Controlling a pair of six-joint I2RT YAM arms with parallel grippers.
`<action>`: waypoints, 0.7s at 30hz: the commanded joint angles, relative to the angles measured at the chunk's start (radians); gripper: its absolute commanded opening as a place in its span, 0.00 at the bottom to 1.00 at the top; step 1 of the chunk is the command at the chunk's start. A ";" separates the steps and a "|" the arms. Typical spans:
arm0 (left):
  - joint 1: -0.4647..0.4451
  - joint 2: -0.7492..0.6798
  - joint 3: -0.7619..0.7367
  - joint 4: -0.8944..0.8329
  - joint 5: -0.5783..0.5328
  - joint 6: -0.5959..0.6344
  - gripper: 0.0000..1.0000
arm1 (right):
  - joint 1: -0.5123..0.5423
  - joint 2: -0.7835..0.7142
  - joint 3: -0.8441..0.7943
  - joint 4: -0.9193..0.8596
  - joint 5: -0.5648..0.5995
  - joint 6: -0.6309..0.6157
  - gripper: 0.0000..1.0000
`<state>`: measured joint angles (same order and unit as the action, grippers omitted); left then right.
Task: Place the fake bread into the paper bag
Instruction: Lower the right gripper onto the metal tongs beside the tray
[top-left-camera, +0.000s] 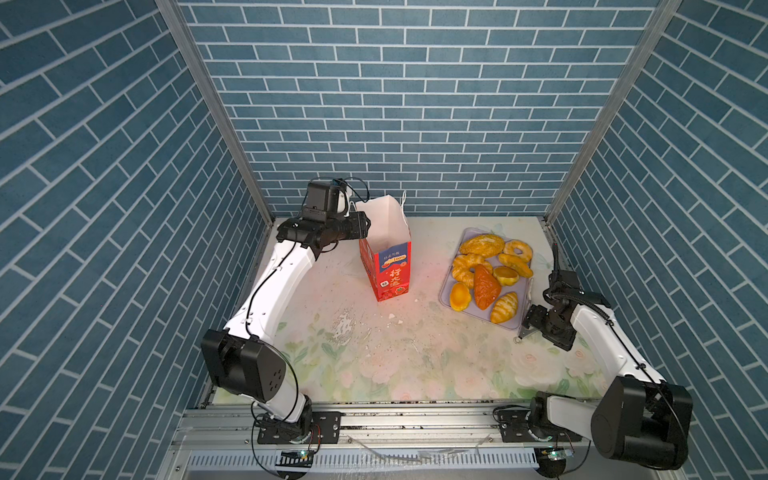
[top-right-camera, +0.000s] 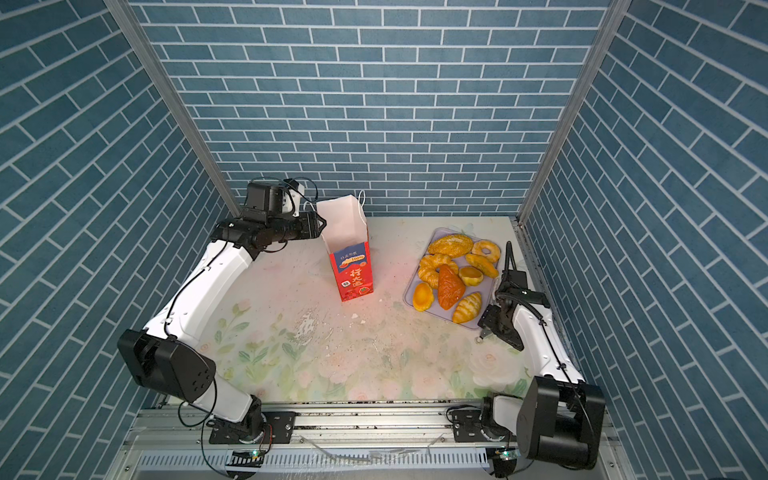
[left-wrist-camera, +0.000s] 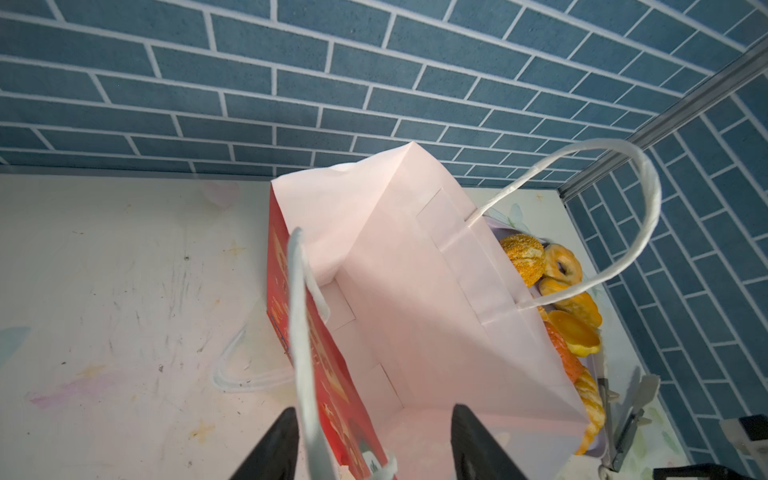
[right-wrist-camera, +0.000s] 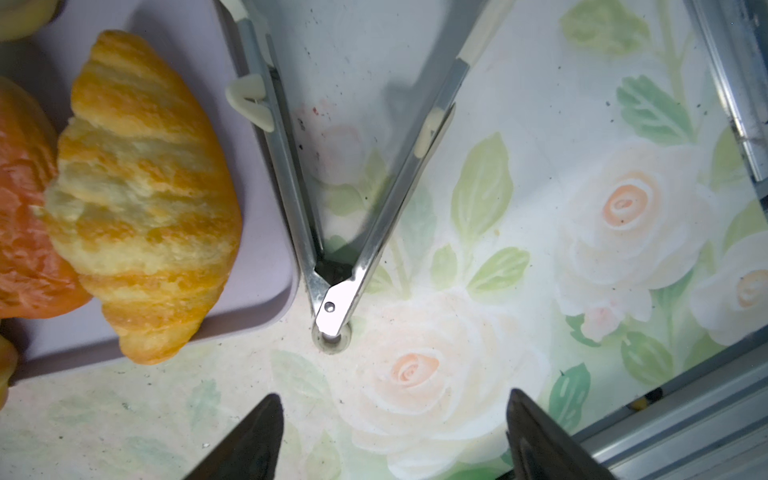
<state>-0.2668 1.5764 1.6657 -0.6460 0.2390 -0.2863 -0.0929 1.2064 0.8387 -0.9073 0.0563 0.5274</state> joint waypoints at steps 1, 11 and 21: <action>0.000 0.008 0.001 -0.029 0.029 0.011 0.46 | -0.007 -0.018 0.011 -0.014 -0.001 0.047 0.84; 0.022 0.059 0.087 -0.092 0.007 0.071 0.07 | -0.042 -0.056 -0.016 -0.031 0.001 0.056 0.85; 0.038 0.086 0.130 -0.085 0.021 0.070 0.04 | -0.089 -0.042 -0.074 0.009 -0.038 0.094 0.83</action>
<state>-0.2317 1.6413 1.7691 -0.7227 0.2527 -0.2268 -0.1711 1.1648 0.7818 -0.9031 0.0376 0.5598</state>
